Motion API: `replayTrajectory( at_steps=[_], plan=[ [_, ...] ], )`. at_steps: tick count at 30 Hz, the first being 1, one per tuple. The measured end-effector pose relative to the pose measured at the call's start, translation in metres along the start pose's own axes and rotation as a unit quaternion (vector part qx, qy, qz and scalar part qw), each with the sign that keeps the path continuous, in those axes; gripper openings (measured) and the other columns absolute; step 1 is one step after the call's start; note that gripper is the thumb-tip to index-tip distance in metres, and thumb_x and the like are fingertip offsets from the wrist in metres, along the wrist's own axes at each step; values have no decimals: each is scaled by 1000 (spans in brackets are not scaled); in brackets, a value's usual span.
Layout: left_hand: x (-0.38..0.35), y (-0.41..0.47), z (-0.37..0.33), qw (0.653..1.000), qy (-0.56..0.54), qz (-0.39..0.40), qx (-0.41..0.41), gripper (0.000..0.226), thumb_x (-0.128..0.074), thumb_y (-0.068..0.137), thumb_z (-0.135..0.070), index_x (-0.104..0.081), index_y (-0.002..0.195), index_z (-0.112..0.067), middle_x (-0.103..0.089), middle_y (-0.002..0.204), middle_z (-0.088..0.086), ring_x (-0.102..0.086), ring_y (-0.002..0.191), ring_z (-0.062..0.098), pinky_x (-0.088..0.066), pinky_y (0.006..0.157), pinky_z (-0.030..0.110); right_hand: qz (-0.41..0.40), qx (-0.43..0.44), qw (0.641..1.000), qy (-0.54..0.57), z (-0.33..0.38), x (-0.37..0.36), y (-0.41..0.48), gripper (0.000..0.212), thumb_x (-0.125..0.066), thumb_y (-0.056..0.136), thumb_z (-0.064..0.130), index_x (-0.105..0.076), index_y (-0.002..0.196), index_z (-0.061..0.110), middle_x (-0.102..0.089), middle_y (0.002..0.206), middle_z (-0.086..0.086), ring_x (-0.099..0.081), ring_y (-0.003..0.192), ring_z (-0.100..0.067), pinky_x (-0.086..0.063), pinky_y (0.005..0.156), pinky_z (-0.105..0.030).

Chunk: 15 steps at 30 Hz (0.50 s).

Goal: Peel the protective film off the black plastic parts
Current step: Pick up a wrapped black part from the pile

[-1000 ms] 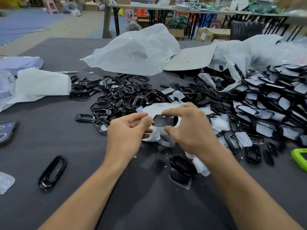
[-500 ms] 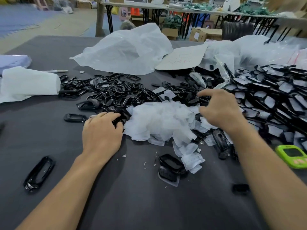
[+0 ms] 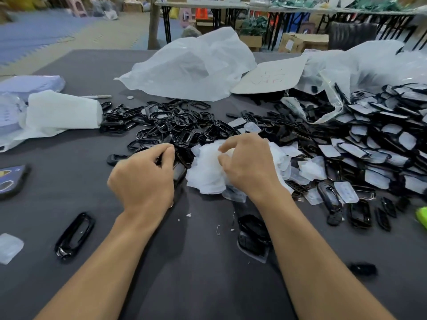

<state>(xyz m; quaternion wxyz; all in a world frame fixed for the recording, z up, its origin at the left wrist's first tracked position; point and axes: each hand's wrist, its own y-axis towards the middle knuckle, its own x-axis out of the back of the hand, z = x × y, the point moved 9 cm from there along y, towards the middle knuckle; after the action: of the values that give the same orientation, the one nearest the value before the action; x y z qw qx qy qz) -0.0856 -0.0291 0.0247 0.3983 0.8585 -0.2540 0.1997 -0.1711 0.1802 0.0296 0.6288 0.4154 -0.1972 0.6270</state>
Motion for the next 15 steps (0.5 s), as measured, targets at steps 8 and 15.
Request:
replayTrajectory(
  at_steps=[8, 15],
  plan=[
    [-30, -6, 13, 953, -234, 150, 117, 7, -81, 83, -34, -79, 78, -39, -72, 59, -14, -65, 53, 4, -50, 56, 21, -54, -63, 976, 203, -14, 2, -6, 15, -83, 80, 22, -75, 68, 29, -68, 67, 13, -54, 53, 4, -40, 55, -6],
    [-53, -22, -11, 921, -271, 272, 65, 21, -85, 80, -22, -79, 97, -33, -72, 57, -7, -54, 44, -3, -39, 51, 6, 14, -73, 935, 346, -8, -12, -8, 29, -74, 83, 5, -71, 58, 20, -60, 49, 0, -53, 49, -12, -42, 54, -25]
  ],
)
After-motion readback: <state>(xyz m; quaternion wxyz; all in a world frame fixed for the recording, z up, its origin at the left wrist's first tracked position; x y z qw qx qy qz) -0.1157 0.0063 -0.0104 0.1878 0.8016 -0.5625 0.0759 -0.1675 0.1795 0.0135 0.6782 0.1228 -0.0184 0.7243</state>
